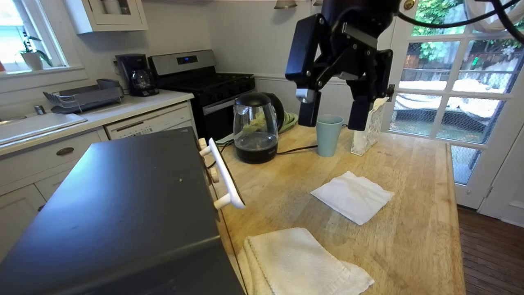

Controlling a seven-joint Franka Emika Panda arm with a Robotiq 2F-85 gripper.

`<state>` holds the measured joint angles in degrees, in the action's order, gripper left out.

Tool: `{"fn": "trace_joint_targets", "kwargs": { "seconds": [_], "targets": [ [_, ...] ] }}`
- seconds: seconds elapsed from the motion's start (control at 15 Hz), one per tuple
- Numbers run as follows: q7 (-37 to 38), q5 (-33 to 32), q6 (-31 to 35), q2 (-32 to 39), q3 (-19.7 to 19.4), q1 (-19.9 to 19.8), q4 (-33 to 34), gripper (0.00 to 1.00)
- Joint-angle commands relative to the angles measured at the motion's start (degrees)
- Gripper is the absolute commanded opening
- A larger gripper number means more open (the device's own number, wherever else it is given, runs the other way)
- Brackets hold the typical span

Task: Open the toaster oven door

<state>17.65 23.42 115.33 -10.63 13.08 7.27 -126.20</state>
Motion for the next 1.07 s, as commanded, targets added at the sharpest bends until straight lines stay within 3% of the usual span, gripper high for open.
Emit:
{"fn": "trace_joint_targets", "kwargs": {
  "seconds": [0.0,0.33,1.0],
  "targets": [
    [0.15,-0.2,-0.05,0.06,-0.94,0.91,0.24,1.0],
    [0.16,-0.2,-0.05,0.06,-0.95,0.9,0.54,1.0],
    [0.43,3.33,11.45,12.83,-0.4,2.21,7.19,1.0]
  ]
}}
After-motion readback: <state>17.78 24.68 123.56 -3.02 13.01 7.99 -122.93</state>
